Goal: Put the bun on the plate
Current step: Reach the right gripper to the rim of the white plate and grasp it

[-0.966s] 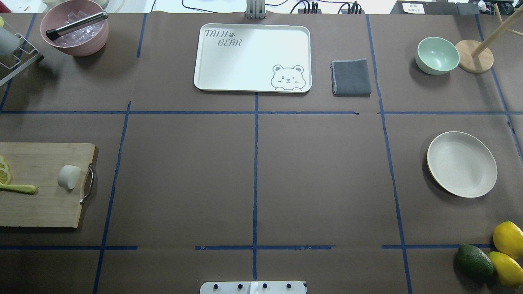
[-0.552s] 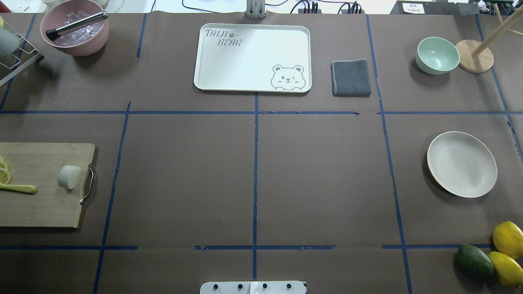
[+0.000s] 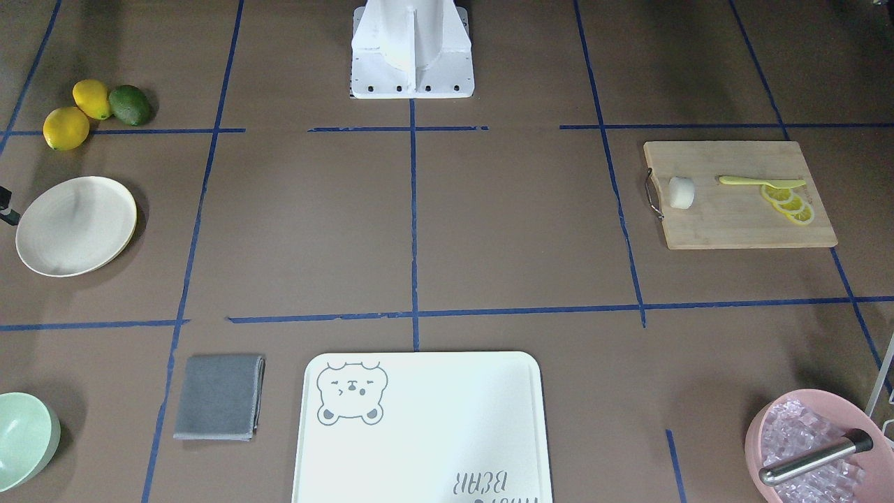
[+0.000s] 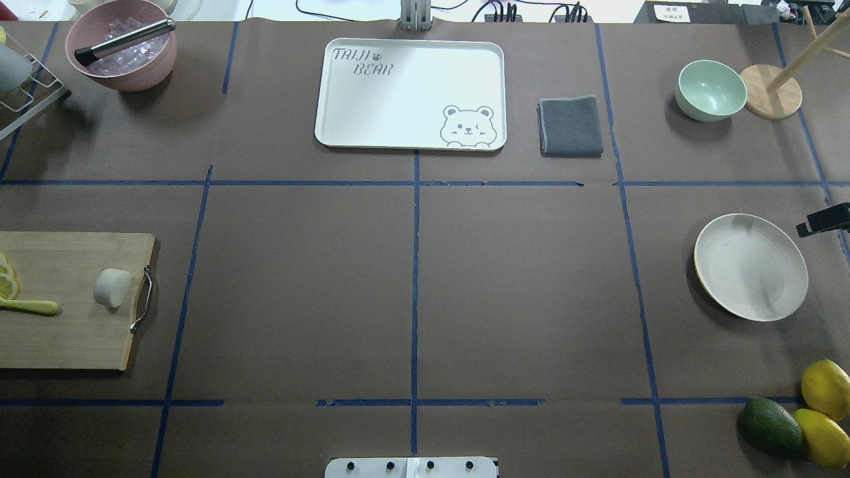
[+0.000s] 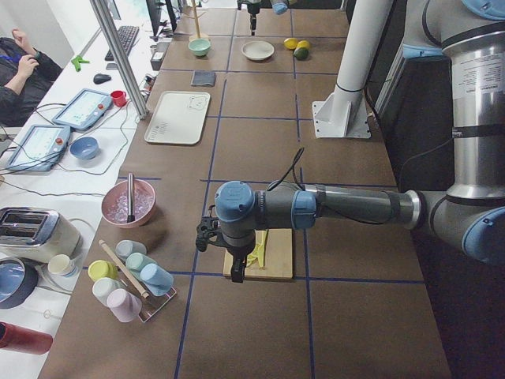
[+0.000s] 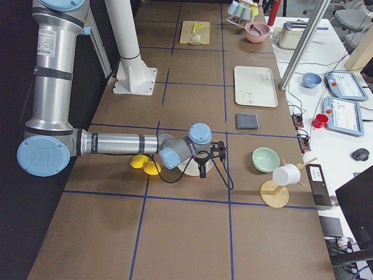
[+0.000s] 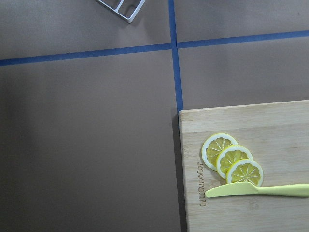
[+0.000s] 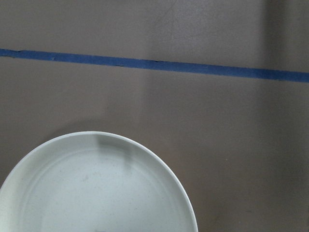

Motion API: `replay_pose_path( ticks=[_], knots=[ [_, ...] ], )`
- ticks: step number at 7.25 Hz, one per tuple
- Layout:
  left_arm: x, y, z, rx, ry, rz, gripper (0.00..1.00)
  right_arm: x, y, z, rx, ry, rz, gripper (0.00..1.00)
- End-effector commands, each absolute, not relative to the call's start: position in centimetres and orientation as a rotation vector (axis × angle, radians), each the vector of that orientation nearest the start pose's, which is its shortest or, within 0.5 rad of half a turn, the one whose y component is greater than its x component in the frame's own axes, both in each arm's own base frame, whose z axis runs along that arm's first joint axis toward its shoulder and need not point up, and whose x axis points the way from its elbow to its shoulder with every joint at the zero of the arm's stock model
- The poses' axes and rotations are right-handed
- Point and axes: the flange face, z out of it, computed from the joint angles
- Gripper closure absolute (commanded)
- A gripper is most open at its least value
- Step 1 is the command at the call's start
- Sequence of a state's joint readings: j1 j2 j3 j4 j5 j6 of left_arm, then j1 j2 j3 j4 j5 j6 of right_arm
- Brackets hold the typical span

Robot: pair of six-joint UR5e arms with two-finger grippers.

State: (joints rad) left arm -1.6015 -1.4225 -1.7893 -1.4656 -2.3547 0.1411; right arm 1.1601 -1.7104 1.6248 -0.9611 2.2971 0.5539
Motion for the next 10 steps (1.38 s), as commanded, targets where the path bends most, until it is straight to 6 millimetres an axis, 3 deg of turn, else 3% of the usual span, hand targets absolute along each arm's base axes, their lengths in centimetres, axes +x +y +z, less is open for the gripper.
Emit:
replay_pose_path(
  ticks=[1,4,5,6,8,9,10],
  knots=[
    [-7.6,-42.4,62.8,0.038,0.785,0.093,0.00,-14.0,-43.5,65.5,0.068,-0.847,-0.065,0.02],
    [-7.6,-42.4,62.7,0.040,0.785,0.093,0.00,-13.8,-42.9,68.1,0.026,-0.825,-0.052,0.12],
    [-7.6,-42.4,62.6,0.041,0.785,0.094,0.00,-13.8,-42.9,68.2,0.021,-0.824,-0.047,0.20],
    [-7.6,-42.4,62.5,0.044,0.785,0.095,0.00,-13.9,-42.8,68.2,0.019,-0.825,-0.048,0.38],
    [-7.6,-42.4,62.5,0.044,0.785,0.095,0.00,-15.0,-42.4,68.3,0.007,-0.825,-0.072,0.42],
    [-7.6,-42.5,62.4,0.046,0.785,0.096,0.00,-15.0,-42.3,68.2,0.007,-0.827,-0.076,0.49],
    [-7.6,-42.5,62.3,0.047,0.785,0.096,0.00,-15.0,-42.3,68.2,0.006,-0.828,-0.077,0.82]
  ],
)
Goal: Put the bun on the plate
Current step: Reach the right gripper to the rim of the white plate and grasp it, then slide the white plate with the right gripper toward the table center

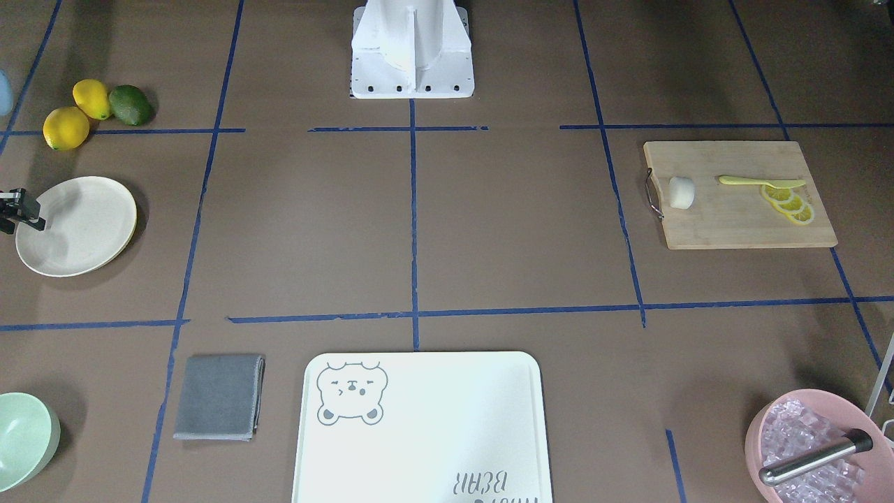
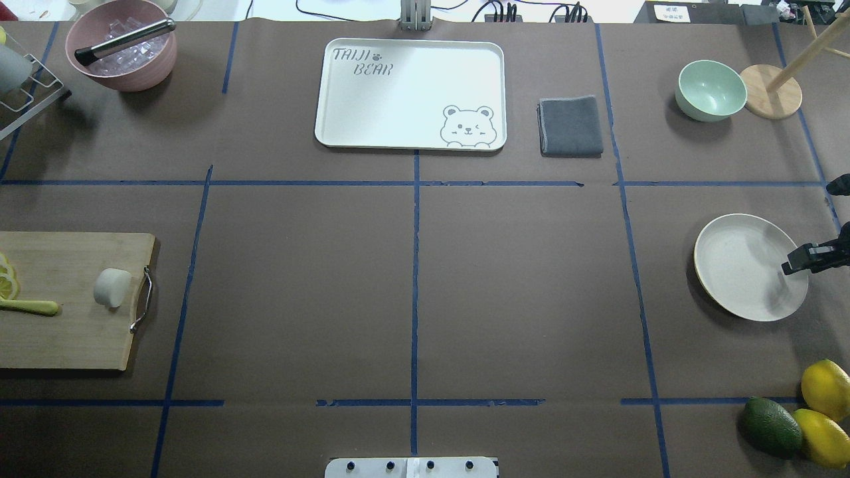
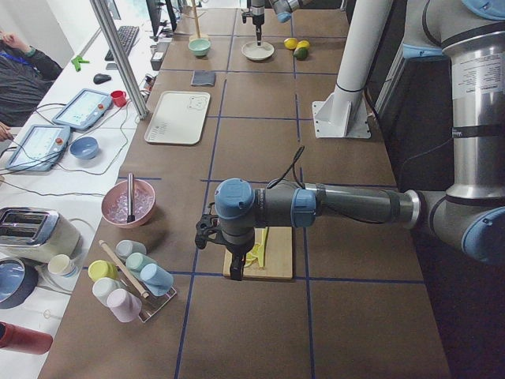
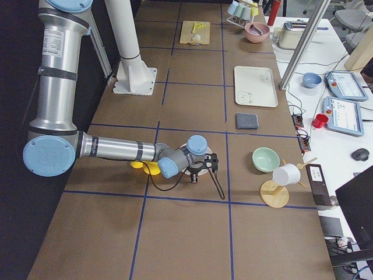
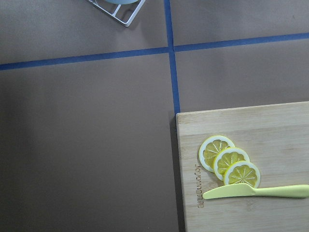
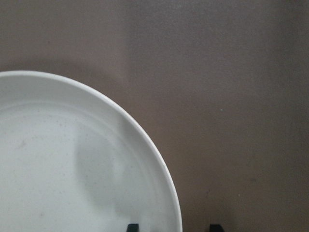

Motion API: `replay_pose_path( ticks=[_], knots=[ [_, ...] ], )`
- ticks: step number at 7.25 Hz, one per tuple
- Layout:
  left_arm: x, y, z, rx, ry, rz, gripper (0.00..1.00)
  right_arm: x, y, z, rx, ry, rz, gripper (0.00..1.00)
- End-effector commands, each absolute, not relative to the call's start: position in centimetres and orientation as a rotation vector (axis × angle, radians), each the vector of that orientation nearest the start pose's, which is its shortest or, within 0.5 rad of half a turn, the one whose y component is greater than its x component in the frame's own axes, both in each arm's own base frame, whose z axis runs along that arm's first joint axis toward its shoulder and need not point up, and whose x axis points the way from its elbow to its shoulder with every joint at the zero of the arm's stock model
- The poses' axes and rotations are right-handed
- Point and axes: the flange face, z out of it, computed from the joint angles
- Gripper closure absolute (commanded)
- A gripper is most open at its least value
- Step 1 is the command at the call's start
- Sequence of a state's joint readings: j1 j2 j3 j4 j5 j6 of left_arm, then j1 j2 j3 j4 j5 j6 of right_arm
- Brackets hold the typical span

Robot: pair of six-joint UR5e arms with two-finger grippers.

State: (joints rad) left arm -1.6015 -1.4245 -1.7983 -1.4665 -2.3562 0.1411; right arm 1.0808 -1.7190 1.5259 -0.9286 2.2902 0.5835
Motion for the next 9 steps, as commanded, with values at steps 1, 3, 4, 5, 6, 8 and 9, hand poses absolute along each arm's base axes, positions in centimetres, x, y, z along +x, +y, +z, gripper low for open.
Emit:
replay_pose_path(
  ticks=[1,3,4,5,6,8,9],
  knots=[
    [-7.6,-42.5,62.2,0.050,0.784,0.097,0.00,-15.1,-42.4,67.7,0.016,-0.834,-0.084,0.99],
    [-7.6,-42.5,62.0,0.053,0.784,0.099,0.00,-15.2,-42.5,66.9,0.048,-0.861,-0.097,1.00],
    [-7.6,-42.5,62.0,0.053,0.784,0.099,0.00,-15.7,-42.6,65.8,0.045,-0.914,-0.123,1.00],
    [-7.6,-42.5,61.9,0.054,0.784,0.099,0.00,-16.7,-43.9,63.4,0.056,-0.970,-0.149,1.00],
    [-7.6,-42.5,61.9,0.054,0.784,0.099,0.00,-18.1,-46.2,60.2,0.064,-1.009,-0.113,1.00],
    [-7.6,-42.5,61.9,0.054,0.784,0.099,0.00,-23.1,-50.6,50.8,0.045,-1.113,-0.016,1.00],
    [-7.6,-42.5,61.9,0.054,0.784,0.099,0.00,-26.4,-51.5,46.3,0.016,-1.157,0.015,1.00]
  ],
)
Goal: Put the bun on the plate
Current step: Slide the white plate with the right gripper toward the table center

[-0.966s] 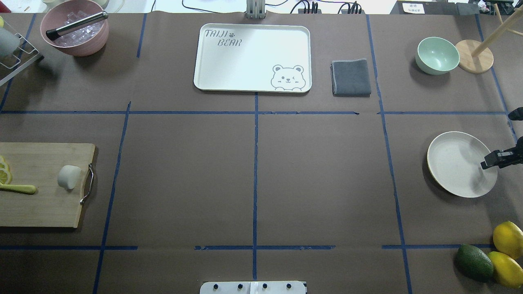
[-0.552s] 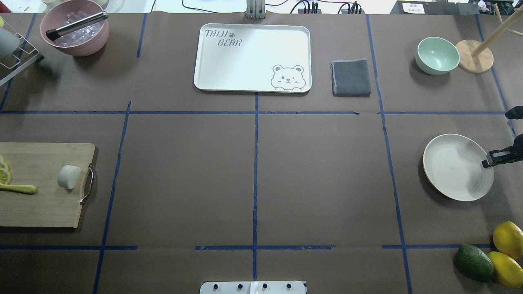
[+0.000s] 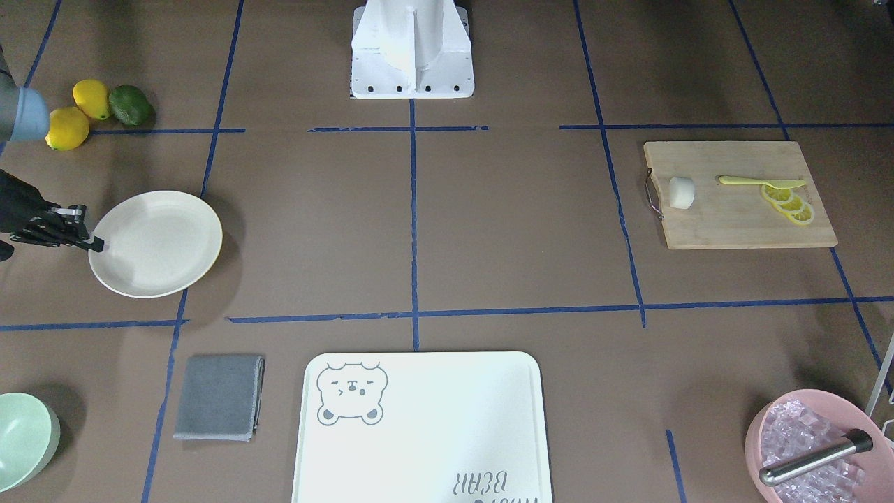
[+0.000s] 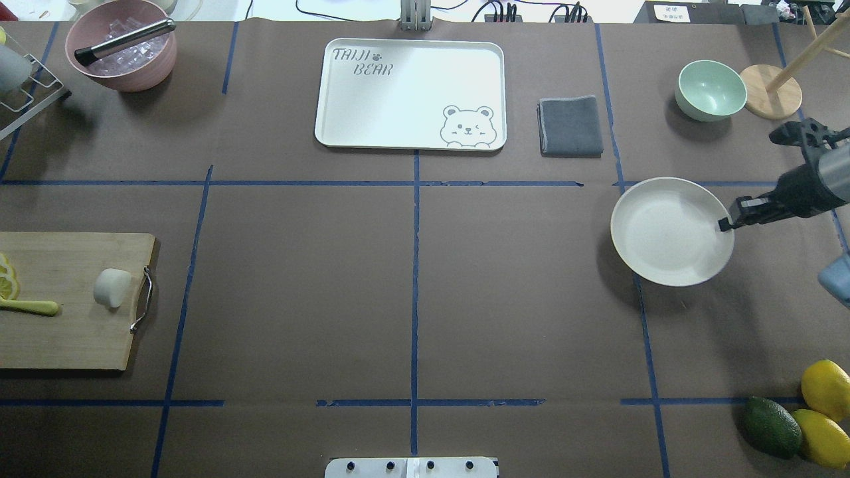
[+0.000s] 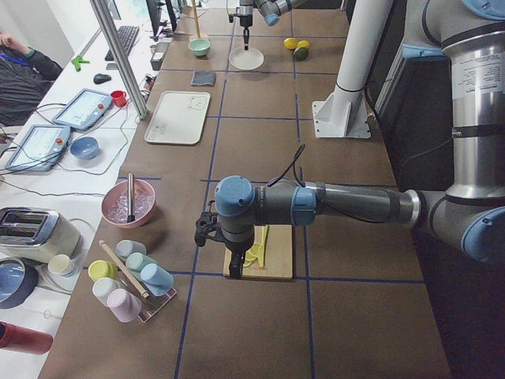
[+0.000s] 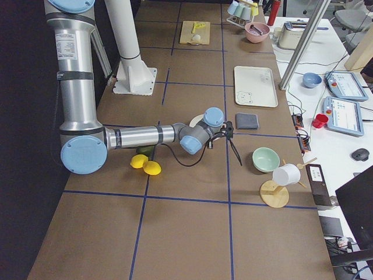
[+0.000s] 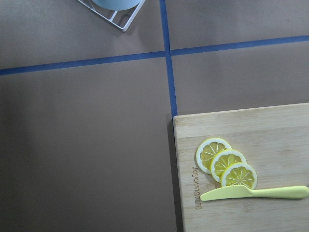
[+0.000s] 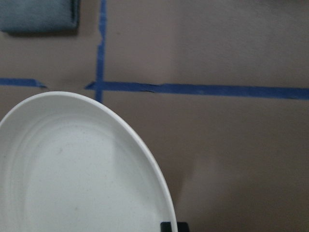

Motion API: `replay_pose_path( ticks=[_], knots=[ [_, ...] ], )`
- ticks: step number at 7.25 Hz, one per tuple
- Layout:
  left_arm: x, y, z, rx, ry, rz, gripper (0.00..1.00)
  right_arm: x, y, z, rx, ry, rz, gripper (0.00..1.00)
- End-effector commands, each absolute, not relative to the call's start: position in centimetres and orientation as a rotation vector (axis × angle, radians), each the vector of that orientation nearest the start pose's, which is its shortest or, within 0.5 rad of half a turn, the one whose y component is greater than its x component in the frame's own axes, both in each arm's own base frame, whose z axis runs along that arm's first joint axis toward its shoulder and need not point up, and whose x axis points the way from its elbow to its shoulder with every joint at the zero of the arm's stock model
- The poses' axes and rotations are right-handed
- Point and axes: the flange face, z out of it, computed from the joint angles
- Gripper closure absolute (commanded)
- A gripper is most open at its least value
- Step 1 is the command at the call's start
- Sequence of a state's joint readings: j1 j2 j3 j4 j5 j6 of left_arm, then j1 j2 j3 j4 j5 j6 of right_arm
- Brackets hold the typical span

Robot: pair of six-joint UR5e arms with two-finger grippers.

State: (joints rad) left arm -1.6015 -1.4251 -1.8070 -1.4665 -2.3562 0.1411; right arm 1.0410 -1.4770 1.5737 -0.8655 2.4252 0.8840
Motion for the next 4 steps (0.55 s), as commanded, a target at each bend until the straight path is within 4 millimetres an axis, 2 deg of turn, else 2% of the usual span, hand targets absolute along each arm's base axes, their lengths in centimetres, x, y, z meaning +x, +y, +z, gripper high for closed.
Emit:
replay_pose_path(
  ticks=[1,2,3,4],
  knots=[
    [-7.6,-42.5,61.9,0.054,0.784,0.099,0.00,-30.0,-51.7,42.5,-0.008,-1.188,0.027,1.00],
    [-7.6,-42.5,61.9,0.054,0.784,0.099,0.00,-35.9,-51.5,37.4,0.001,-1.207,0.056,1.00],
    [-7.6,-42.6,61.9,0.056,0.784,0.100,0.00,-41.9,-49.8,33.4,0.004,-1.212,0.107,1.00],
    [-7.6,-42.7,61.8,0.057,0.785,0.100,0.00,-46.3,-47.8,30.6,0.020,-1.221,0.137,1.00]
  ],
)
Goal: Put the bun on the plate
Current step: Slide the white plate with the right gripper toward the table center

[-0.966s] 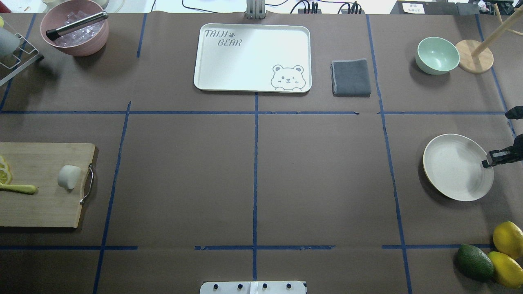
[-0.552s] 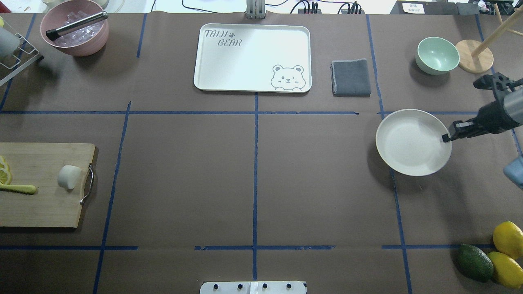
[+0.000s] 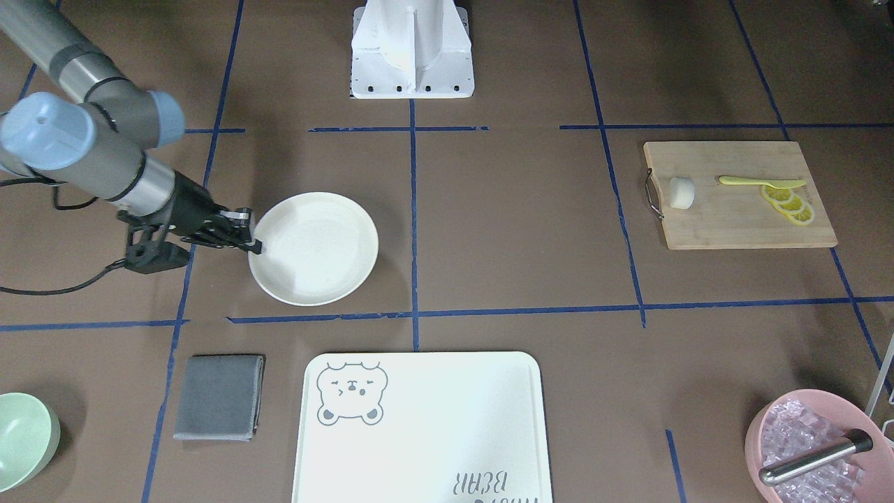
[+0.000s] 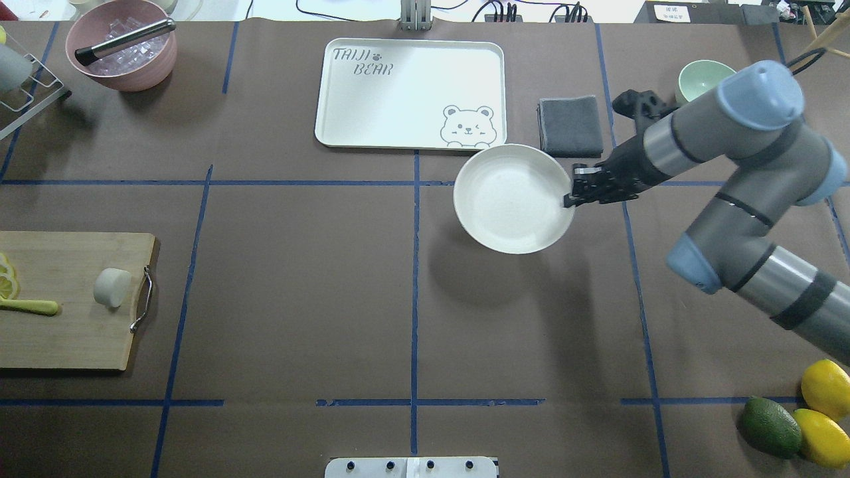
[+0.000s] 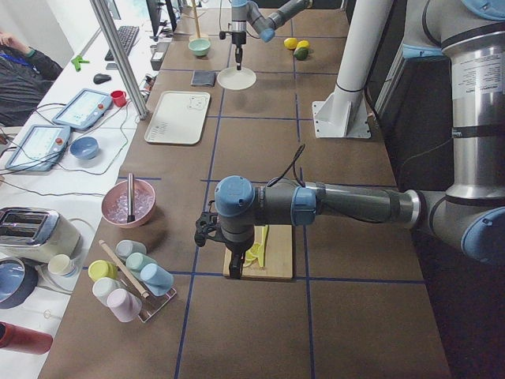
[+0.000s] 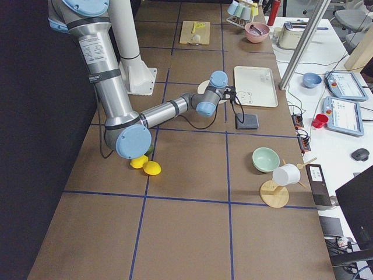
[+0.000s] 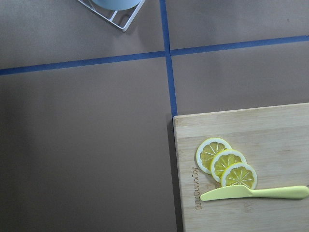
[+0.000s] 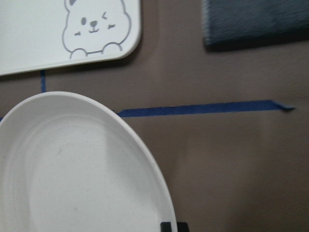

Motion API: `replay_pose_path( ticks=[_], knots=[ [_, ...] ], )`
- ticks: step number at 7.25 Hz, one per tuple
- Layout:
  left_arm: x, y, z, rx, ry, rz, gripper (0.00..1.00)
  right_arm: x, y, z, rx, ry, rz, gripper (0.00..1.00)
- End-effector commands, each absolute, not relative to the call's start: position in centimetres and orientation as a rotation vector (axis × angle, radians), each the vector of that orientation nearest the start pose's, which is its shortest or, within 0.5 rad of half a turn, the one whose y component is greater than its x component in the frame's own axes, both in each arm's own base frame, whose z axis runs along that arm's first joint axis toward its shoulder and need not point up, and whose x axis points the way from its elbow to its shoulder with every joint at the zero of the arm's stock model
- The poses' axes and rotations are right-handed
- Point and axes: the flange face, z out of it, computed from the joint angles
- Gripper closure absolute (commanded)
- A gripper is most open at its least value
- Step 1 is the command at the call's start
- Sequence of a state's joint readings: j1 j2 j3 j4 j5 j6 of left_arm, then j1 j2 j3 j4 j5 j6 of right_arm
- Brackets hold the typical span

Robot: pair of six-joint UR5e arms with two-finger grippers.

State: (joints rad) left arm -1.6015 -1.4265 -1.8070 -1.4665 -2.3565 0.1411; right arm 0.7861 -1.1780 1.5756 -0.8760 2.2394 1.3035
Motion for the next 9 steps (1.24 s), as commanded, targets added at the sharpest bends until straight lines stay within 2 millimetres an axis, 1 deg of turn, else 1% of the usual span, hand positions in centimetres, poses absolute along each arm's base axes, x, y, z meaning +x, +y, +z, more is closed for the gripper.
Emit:
replay_pose_path(
  ticks=[1,2,3,5,6,7,8,9],
  knots=[
    [-7.6,-42.7,61.8,0.057,0.785,0.100,0.00,-49.9,-45.1,29.5,0.017,-1.221,0.162,1.00],
    [-7.6,-42.7,61.8,0.057,0.785,0.100,0.00,-52.1,-43.4,29.2,0.037,-1.213,0.190,1.00],
    [-7.6,-42.7,61.8,0.058,0.790,0.100,0.00,-53.3,-43.3,28.8,0.036,-1.180,0.201,1.00],
    [-7.4,-42.7,61.6,0.059,0.807,0.100,0.00,-54.3,-42.6,29.1,0.012,-1.140,0.198,1.00],
    [-7.4,-42.7,61.6,0.059,0.807,0.100,0.00,-54.5,-42.4,29.2,0.010,-1.139,0.193,0.90],
    [-7.4,-42.7,61.6,0.059,0.807,0.101,0.00,-54.7,-42.4,29.5,0.007,-1.133,0.193,0.55],
    [-7.3,-42.7,61.6,0.058,0.807,0.103,0.00,-55.0,-42.3,30.0,0.006,-1.124,0.190,0.01],
    [-7.4,-42.7,61.6,0.059,0.807,0.101,0.00,-54.7,-42.7,29.9,0.011,-1.124,0.195,0.00]
  ],
)
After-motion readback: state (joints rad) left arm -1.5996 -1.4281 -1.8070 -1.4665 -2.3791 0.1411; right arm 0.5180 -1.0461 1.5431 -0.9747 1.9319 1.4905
